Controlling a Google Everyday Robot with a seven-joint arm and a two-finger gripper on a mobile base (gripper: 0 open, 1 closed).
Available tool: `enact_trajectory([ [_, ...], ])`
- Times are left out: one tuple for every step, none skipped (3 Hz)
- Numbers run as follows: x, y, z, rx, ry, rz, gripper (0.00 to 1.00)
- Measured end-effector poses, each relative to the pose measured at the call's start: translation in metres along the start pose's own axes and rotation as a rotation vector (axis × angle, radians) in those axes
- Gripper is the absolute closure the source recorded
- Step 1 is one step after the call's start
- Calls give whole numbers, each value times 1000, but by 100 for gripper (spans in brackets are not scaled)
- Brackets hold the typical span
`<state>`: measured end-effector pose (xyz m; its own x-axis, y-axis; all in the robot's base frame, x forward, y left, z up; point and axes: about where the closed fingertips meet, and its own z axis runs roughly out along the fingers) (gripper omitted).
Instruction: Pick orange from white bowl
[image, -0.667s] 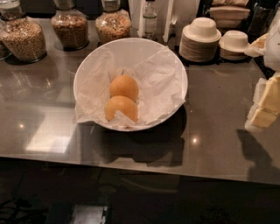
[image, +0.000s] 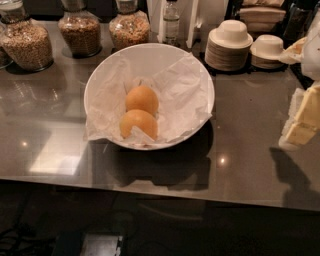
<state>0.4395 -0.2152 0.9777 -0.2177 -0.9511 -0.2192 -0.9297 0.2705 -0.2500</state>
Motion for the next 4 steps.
enact_trajectory([
  [-29,-6,3,-25,-113,-64,0],
  [-91,-10,-4,-75,-285,-196,0],
  [-145,-9,-9,-129,-405,-290,0],
  [-179,7,-20,-113,-449,-367,0],
])
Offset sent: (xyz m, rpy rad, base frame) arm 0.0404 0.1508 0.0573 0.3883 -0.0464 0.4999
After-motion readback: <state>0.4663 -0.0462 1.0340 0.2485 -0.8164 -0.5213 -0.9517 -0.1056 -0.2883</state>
